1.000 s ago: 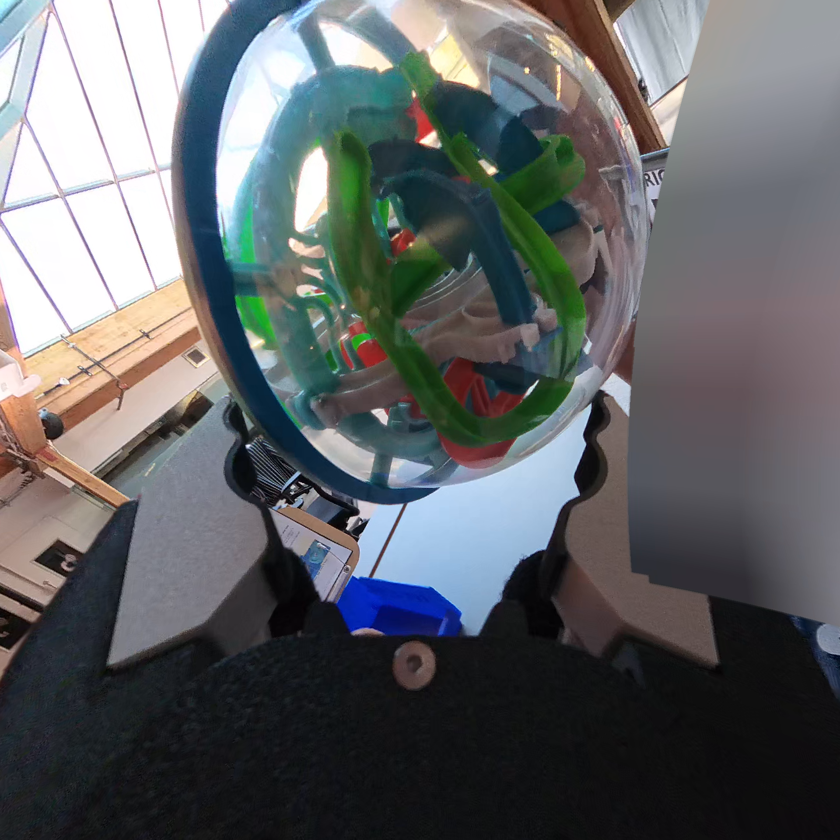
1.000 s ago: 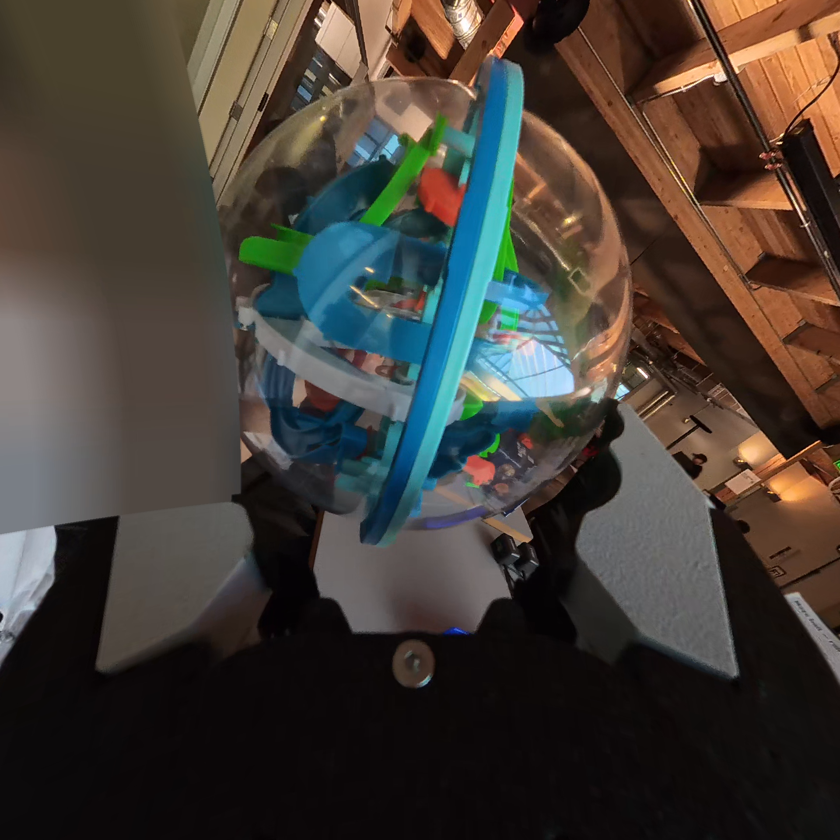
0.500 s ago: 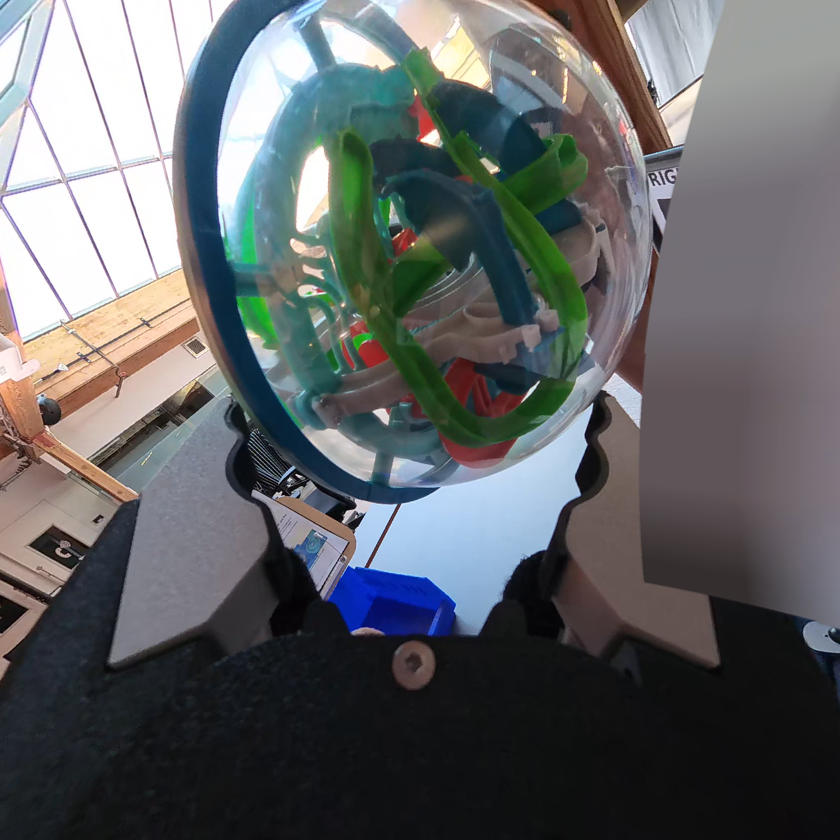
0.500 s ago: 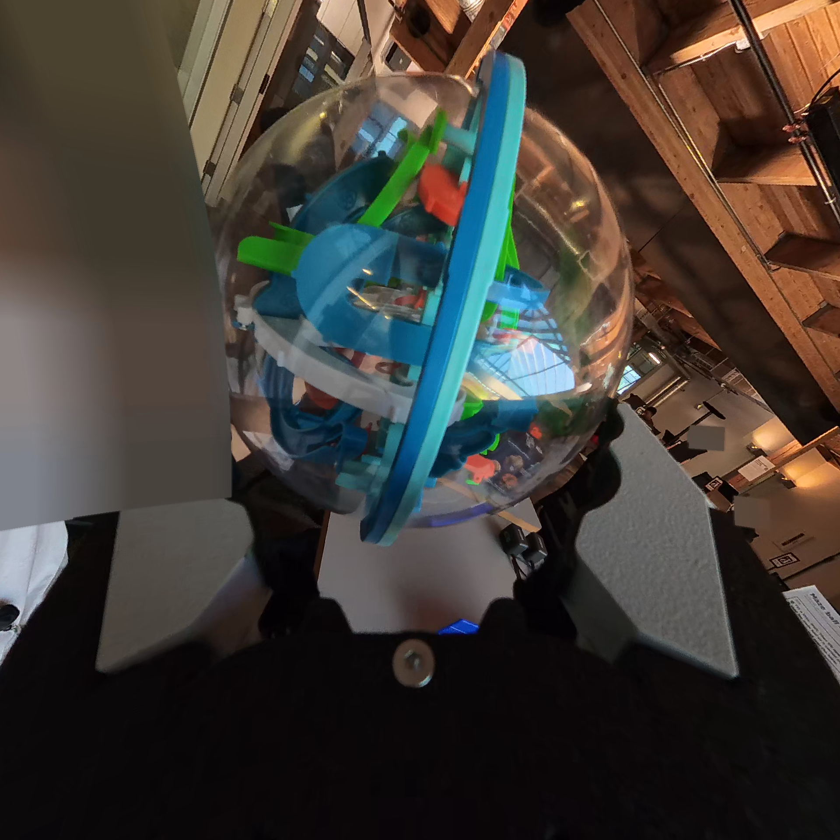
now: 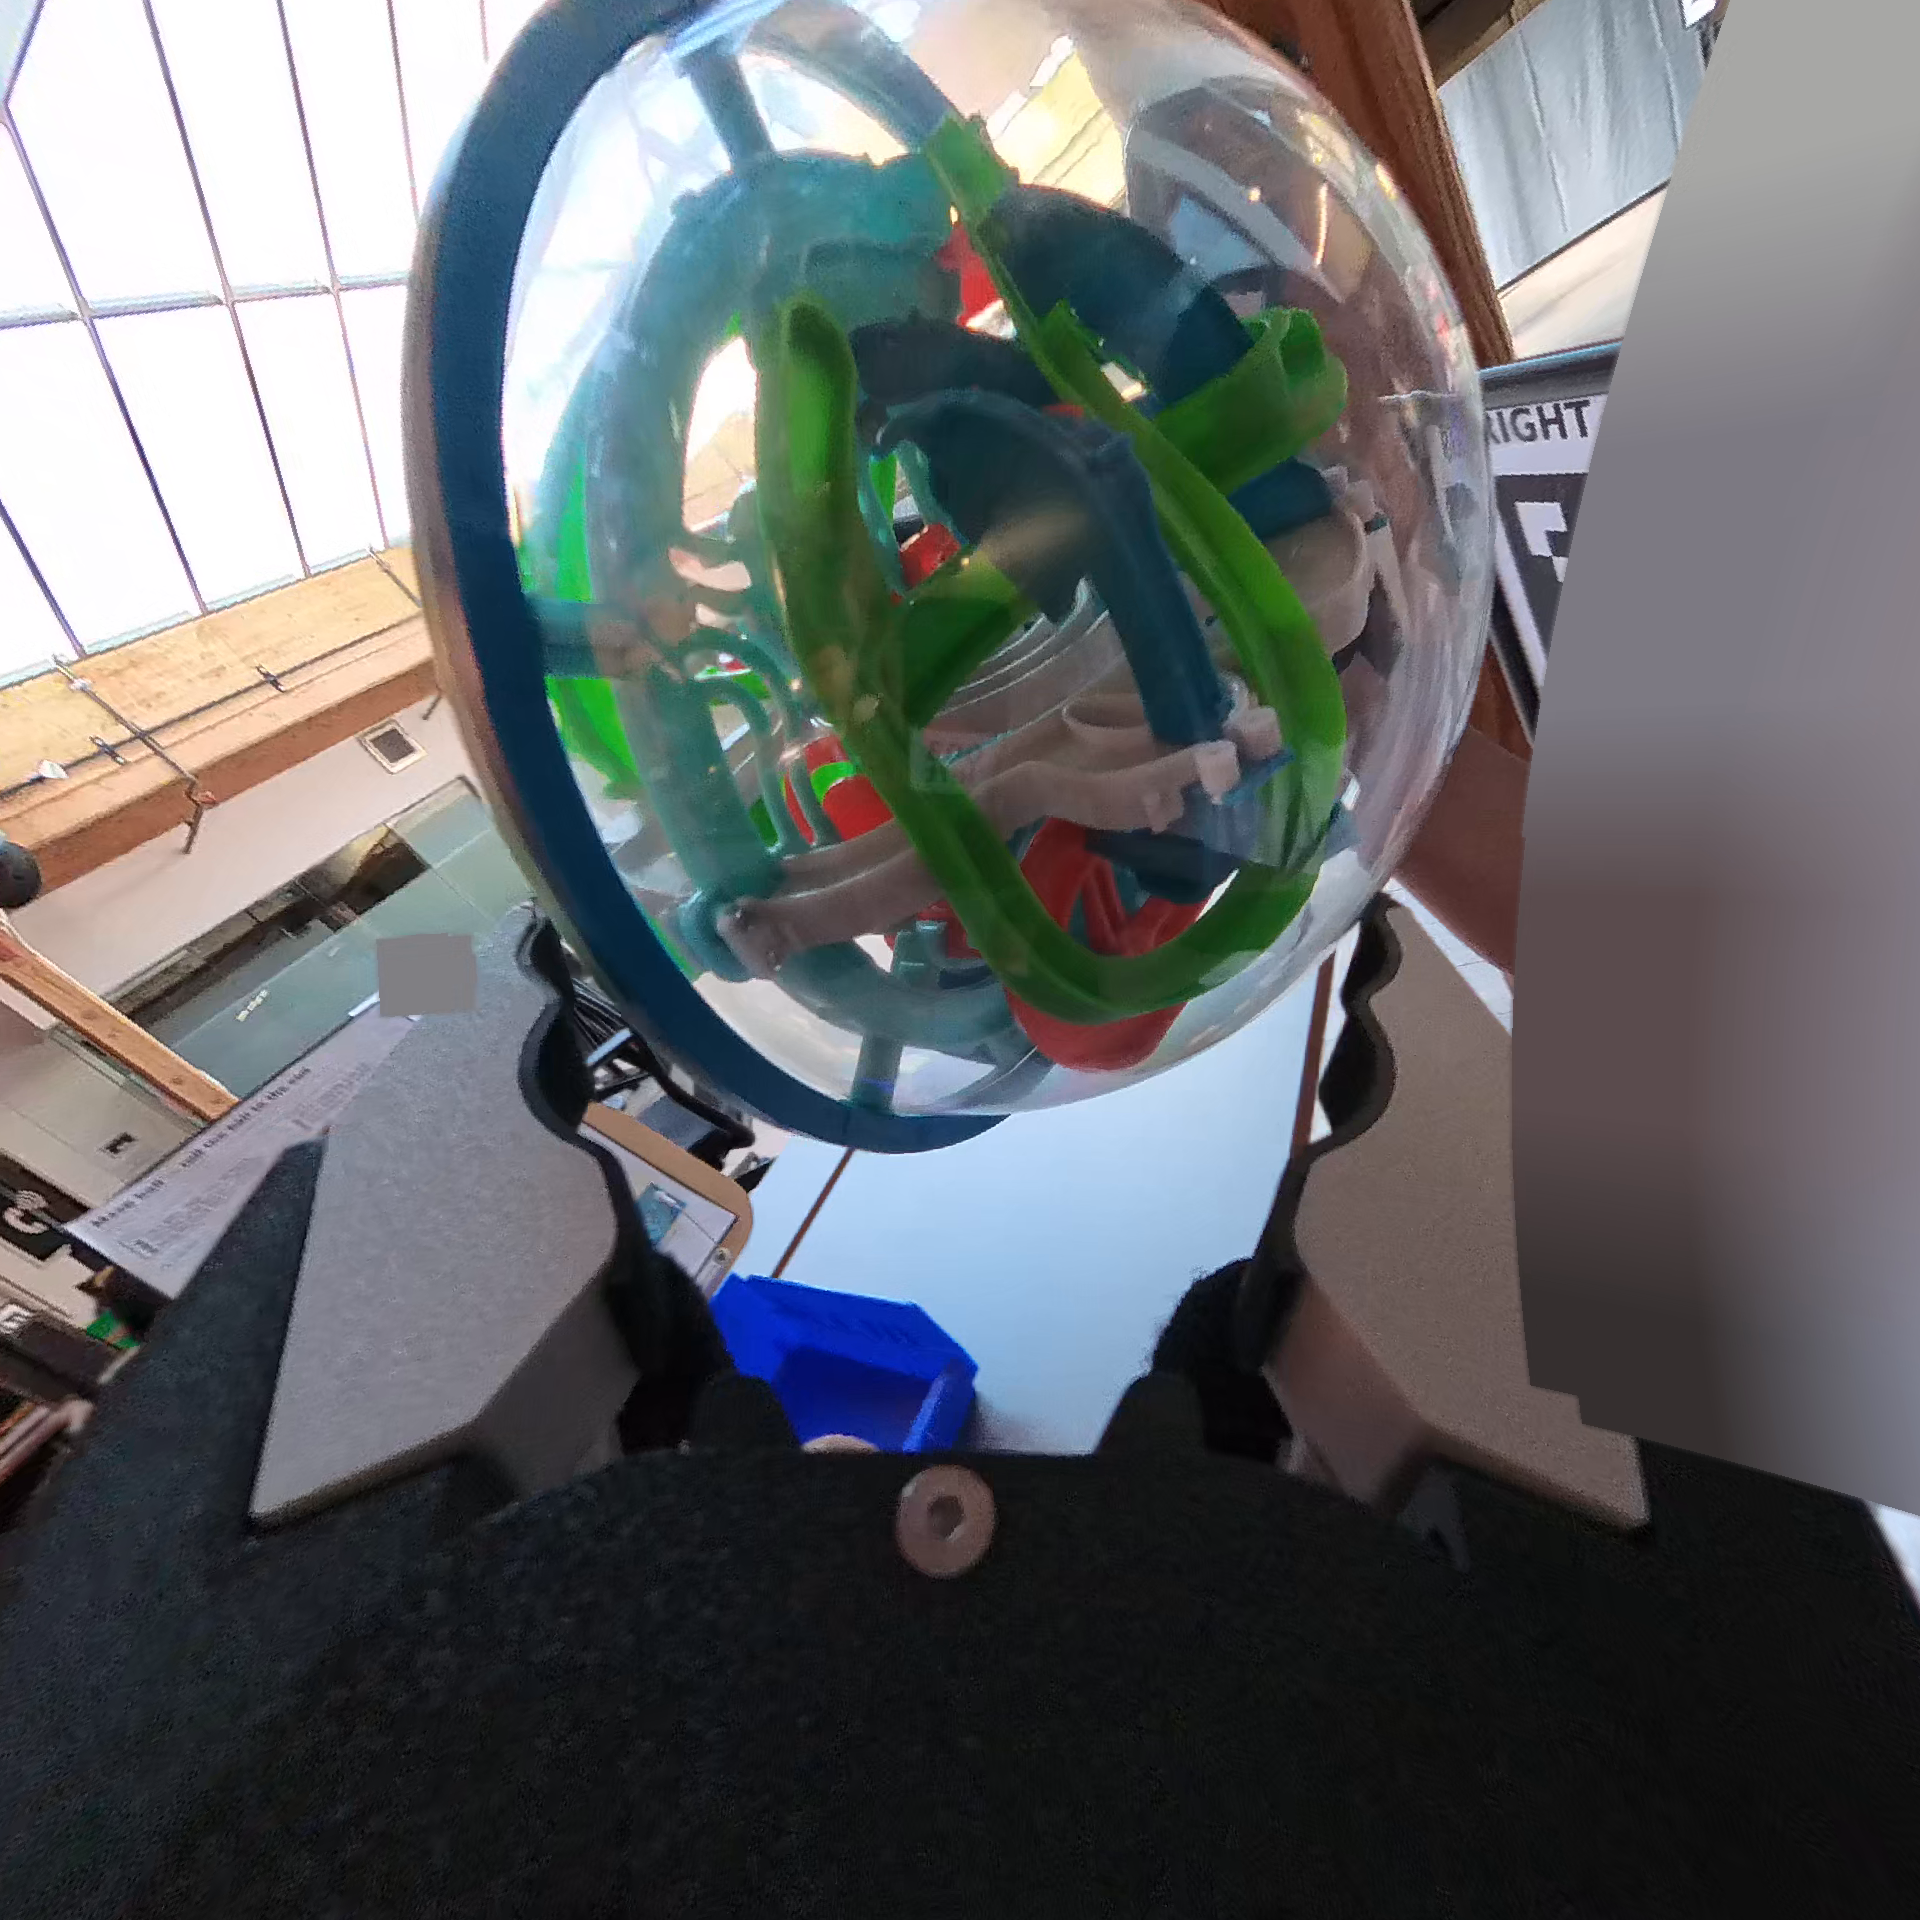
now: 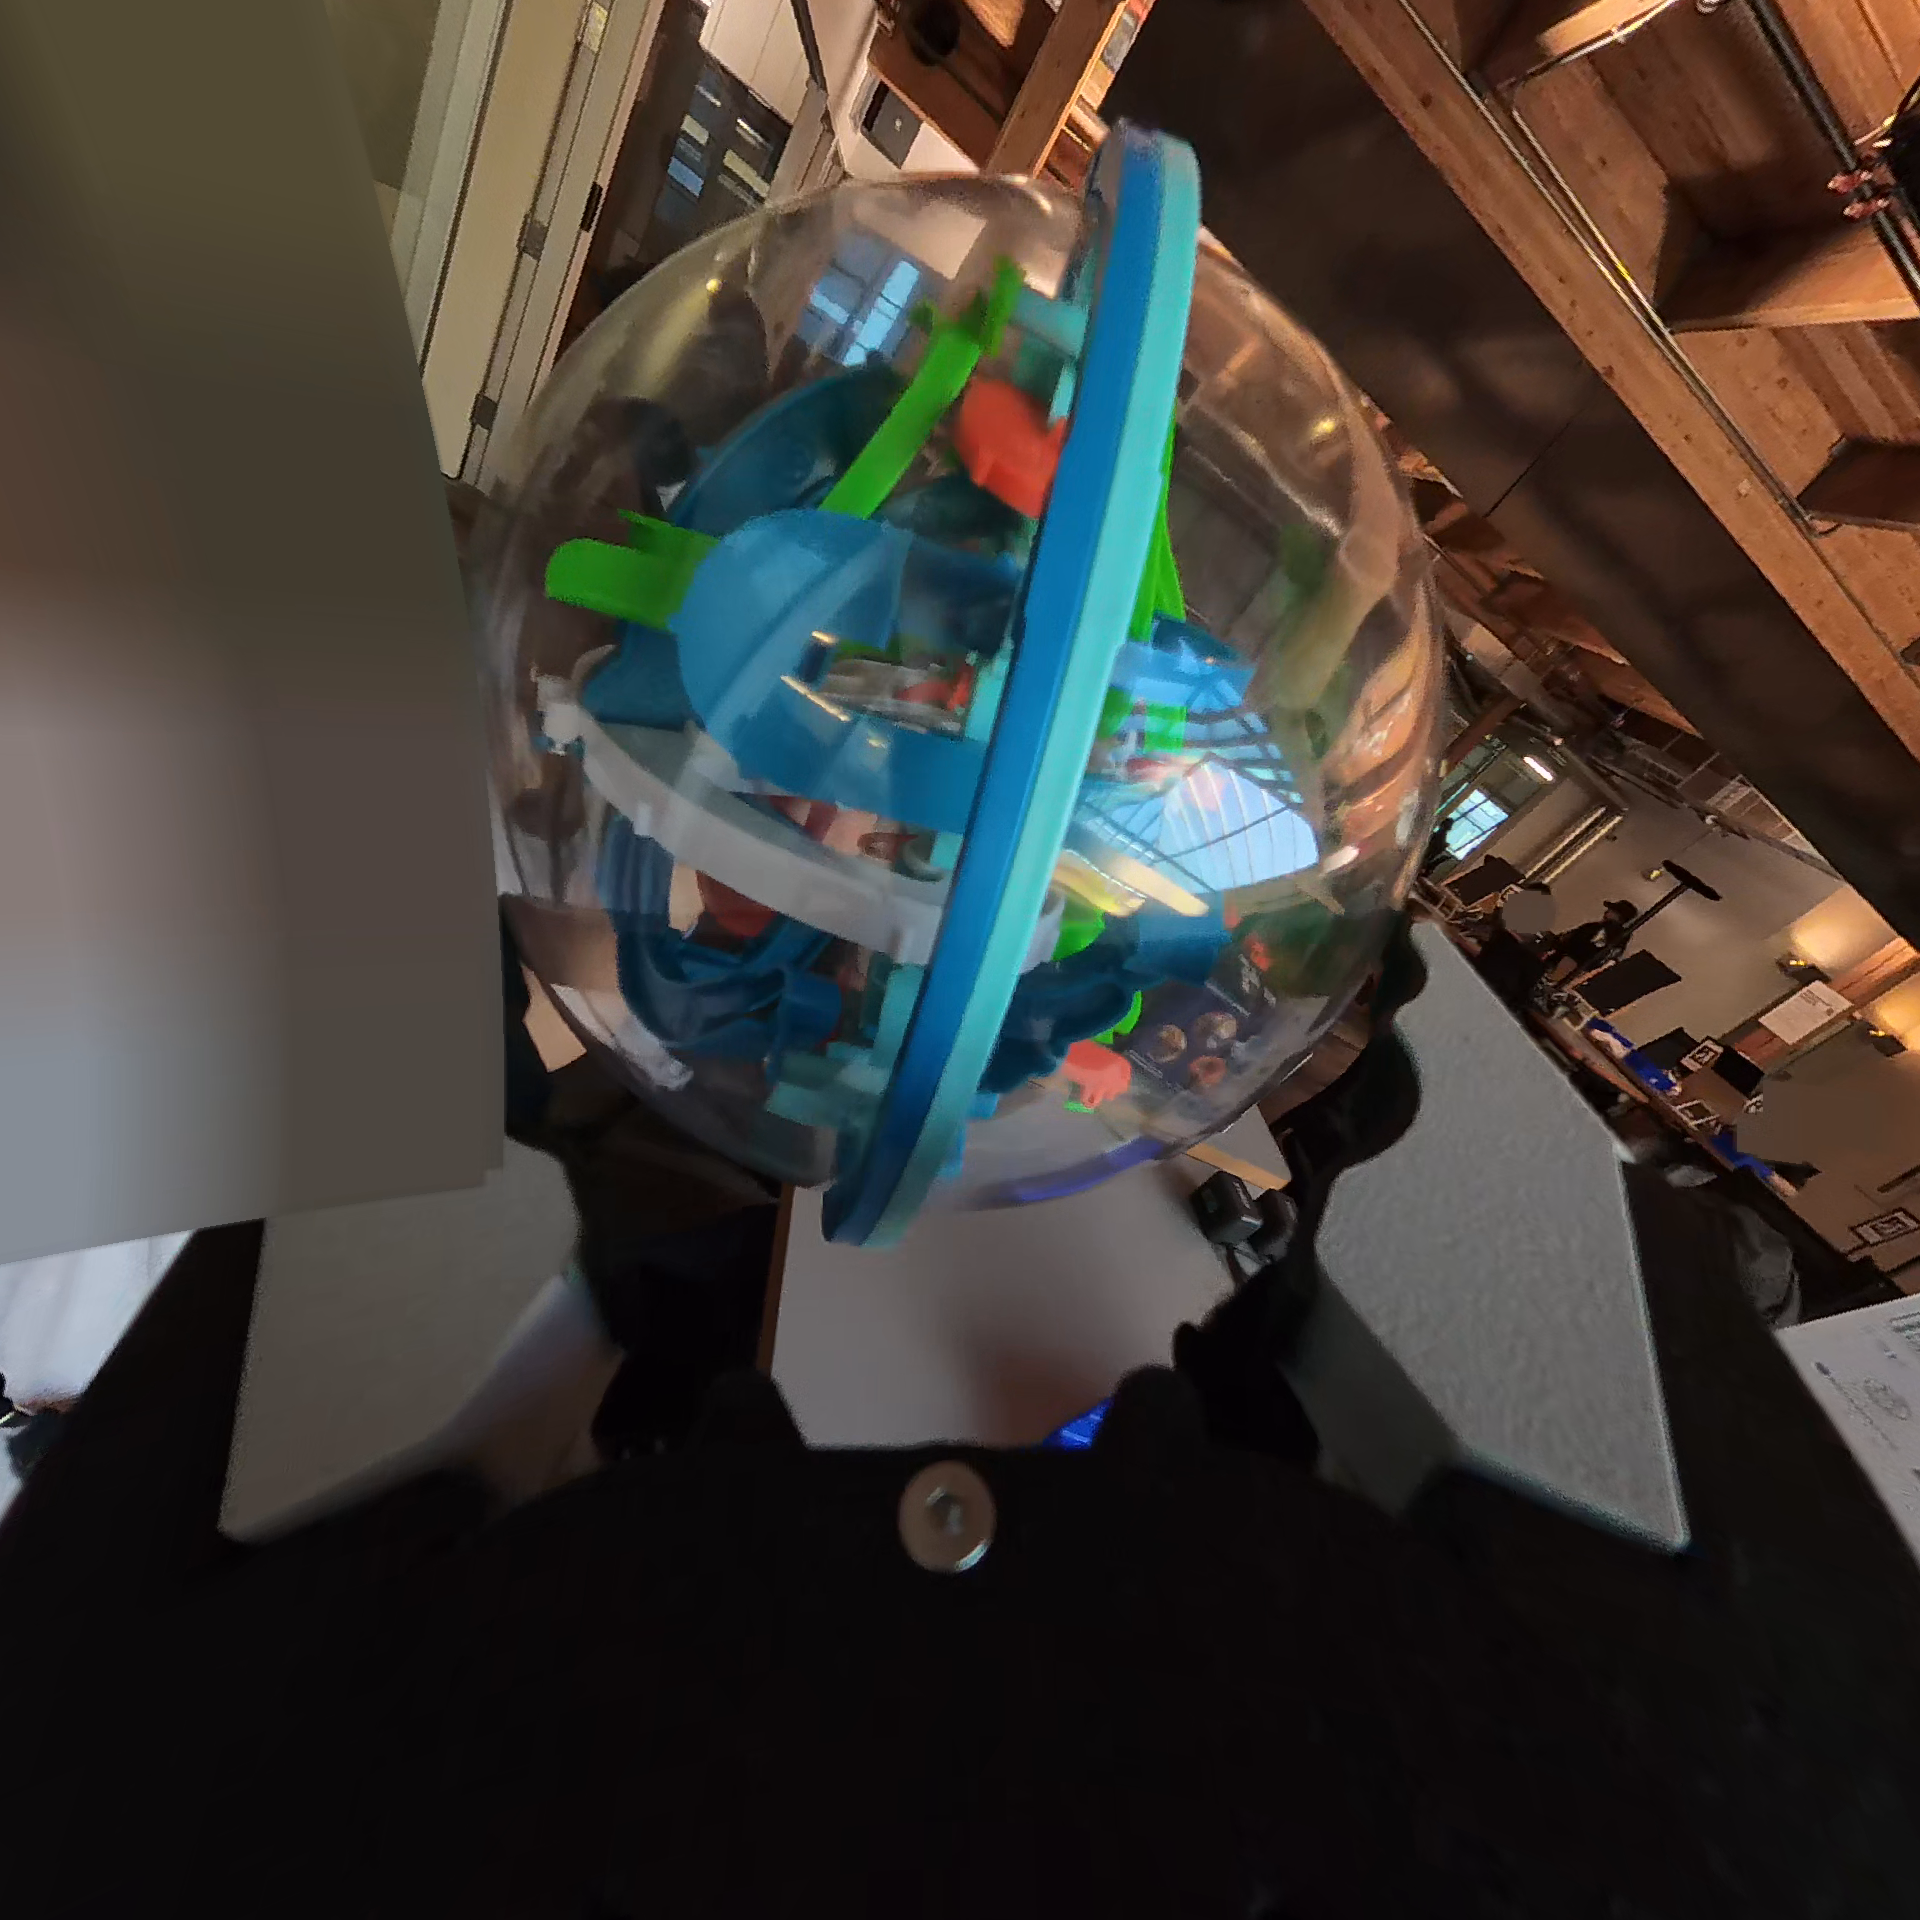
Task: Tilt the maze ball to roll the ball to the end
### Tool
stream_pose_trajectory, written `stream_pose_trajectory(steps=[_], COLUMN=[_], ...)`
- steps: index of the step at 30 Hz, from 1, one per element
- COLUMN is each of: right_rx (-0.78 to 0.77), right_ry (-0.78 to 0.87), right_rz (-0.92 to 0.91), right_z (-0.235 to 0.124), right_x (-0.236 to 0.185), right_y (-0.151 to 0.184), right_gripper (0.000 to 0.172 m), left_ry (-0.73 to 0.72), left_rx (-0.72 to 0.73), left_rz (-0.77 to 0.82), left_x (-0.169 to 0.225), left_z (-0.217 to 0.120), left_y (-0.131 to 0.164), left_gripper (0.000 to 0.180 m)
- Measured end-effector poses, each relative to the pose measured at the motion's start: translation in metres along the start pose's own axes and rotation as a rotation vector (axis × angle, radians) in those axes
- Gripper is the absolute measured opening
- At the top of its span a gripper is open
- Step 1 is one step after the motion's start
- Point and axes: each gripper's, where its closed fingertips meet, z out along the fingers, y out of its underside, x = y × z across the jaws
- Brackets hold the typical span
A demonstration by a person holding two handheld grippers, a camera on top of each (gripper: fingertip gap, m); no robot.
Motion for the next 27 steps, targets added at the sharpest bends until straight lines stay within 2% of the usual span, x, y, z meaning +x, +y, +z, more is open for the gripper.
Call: stream_pose_trajectory(steps=[6, 11, 15, 19, 24, 27], right_rx=[0.013, 0.069, 0.108, 0.157, 0.195, 0.211], right_ry=[0.019, 0.036, 0.025, 0.006, 0.007, 0.015], right_rz=[0.206, 0.496, 0.627, 0.58, 0.39, 0.316], right_z=[-0.001, -0.002, 0.003, 0.011, 0.013, 0.011], right_x=[0.003, 0.005, 0.002, 0.001, -0.003, -0.008], right_y=[0.042, 0.111, 0.167, 0.185, 0.17, 0.163], right_gripper=[0.154, 0.155, 0.153, 0.153, 0.153, 0.154], left_ry=[0.057, 0.097, 0.1, 0.081, 0.061, 0.056], left_rx=[-0.034, -0.11, -0.146, -0.144, -0.127, -0.131], left_rz=[-0.192, -0.419, -0.474, -0.39, -0.225, -0.204], left_x=[0.003, 0.007, 0.009, 0.005, 0.011, 0.017], left_z=[0.009, 0.022, 0.025, 0.021, 0.013, 0.011], left_y=[0.04, 0.102, 0.145, 0.155, 0.147, 0.148], left_gripper=[0.142, 0.142, 0.142, 0.142, 0.141, 0.141])
